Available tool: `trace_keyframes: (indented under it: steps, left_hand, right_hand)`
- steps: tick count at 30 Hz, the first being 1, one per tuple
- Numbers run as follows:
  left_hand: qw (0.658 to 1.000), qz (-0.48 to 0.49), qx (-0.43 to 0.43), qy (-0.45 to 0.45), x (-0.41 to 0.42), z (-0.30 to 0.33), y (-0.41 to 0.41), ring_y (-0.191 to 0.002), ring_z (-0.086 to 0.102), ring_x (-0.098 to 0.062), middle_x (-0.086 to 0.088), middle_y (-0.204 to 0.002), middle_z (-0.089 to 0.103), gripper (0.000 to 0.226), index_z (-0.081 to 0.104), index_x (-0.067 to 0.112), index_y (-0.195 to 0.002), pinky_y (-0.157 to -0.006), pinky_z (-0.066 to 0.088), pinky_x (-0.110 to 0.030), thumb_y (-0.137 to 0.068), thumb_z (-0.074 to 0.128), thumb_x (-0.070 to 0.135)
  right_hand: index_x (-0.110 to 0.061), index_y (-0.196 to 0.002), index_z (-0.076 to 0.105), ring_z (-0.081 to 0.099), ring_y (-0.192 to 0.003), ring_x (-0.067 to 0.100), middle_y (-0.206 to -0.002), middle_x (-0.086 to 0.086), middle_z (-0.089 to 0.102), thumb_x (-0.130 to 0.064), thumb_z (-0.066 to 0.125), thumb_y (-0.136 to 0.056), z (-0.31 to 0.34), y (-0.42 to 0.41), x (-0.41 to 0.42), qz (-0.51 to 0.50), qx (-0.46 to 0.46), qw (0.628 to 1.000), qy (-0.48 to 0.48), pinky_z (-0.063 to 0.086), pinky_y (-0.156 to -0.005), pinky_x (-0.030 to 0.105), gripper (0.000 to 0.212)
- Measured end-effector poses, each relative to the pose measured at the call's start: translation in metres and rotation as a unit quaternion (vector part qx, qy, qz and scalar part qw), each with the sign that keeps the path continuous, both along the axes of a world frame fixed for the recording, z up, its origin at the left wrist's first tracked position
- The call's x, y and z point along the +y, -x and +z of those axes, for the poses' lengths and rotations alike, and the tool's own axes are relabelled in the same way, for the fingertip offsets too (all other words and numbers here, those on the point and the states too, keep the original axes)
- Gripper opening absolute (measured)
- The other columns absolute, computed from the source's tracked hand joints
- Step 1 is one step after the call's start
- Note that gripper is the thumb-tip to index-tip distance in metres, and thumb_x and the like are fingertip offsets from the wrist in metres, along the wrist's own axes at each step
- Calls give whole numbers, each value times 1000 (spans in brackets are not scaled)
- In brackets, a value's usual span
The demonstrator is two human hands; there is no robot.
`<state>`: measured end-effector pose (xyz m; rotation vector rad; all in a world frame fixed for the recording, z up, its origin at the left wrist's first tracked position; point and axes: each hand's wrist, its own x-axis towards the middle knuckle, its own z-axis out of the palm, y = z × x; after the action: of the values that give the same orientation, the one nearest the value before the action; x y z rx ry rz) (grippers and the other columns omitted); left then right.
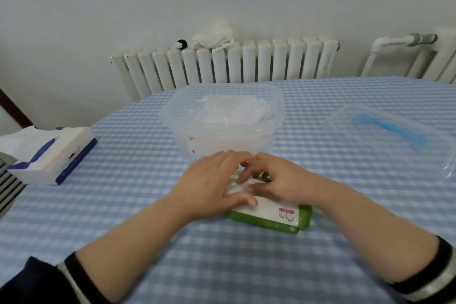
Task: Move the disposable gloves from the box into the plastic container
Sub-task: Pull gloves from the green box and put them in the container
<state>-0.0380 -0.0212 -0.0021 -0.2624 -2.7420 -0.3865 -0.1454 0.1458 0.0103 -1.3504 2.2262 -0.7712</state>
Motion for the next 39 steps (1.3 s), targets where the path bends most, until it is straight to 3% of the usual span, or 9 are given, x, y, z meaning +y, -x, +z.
trace_keyframes:
  steps: [5, 10, 15, 21, 25, 29, 34, 36, 39]
  left_hand:
    - [990, 2, -125, -62, -3, -18, -4, -123, 38, -1, 18, -133, 41, 99, 28, 32, -146, -104, 33, -24, -66, 57, 83]
    - [980, 22, -148, -132, -2, -20, -6, -126, 35, 1, 22, -134, 42, 102, 26, 37, -144, -105, 32, -21, -61, 74, 72]
    - [977, 39, -144, -150, 1, -20, -6, -120, 36, 4, 23, -130, 44, 102, 26, 38, -142, -95, 30, -13, -61, 83, 61]
    - [973, 54, -164, -151, 0, -19, -5, -118, 38, -1, 18, -134, 43, 108, 22, 38, -144, -98, 34, -21, -58, 82, 64]
    - [970, 60, -179, -152, 0, -16, -4, -117, 39, -2, 20, -131, 41, 108, 22, 39, -143, -97, 36, -23, -58, 81, 67]
    - [969, 63, -177, -162, -1, -16, -4, -120, 41, -2, 21, -133, 42, 105, 25, 42, -142, -102, 41, -30, -57, 80, 70]
    - [966, 57, -183, -175, -1, -15, -3, -124, 41, -1, 27, -138, 40, 106, 23, 50, -142, -105, 42, -36, -56, 80, 73]
    - [966, 51, -182, -176, 0, -11, -5, -121, 39, 3, 30, -135, 38, 103, 24, 52, -142, -106, 39, -28, -58, 81, 68]
    - [972, 36, -184, -142, 4, -5, -6, -114, 33, 9, 35, -126, 36, 91, 36, 43, -141, -95, 29, -5, -64, 81, 61]
  right_hand:
    - [-33, -86, 68, 52, -100, -2, -107, -18, 52, -36, 70, -86, -9, 0, -5, -25, 21, 999, 32, 39, -85, 15, 3]
    - [-28, -80, 66, 53, -93, 2, -95, -13, 57, -31, 66, -88, -14, -5, -6, -36, 71, 994, 80, 44, -82, 25, 9]
    - [-32, -82, 56, 49, -85, -8, -81, -20, 55, -29, 60, -93, -15, -12, -8, -35, 112, 987, 110, 37, -72, 12, 13]
    - [-26, -89, 57, 60, -77, 4, -82, -13, 65, -25, 55, -96, -10, -12, -4, -97, 31, 977, 187, 46, -68, 21, 8]
    - [-26, -84, 56, 59, -75, 2, -77, -13, 65, -15, 57, -96, -2, -19, -1, -131, -6, 956, 263, 45, -65, 13, 16]
    - [-22, -82, 57, 62, -70, 7, -80, -1, 67, -13, 57, -95, 5, -25, 0, -171, -54, 922, 343, 50, -64, 17, 16]
    - [-21, -82, 57, 62, -71, 1, -80, -6, 67, -10, 56, -95, 10, -29, 1, -184, -62, 906, 377, 47, -62, 11, 17]
    - [-21, -82, 57, 64, -68, 3, -76, -3, 67, -18, 56, -94, 12, -29, 1, -183, -69, 903, 384, 49, -62, 15, 12]
    - [-27, -82, 56, 66, -67, 27, -76, 9, 68, -41, 53, -90, 24, -29, 4, -195, -74, 880, 427, 57, -65, 41, 16]
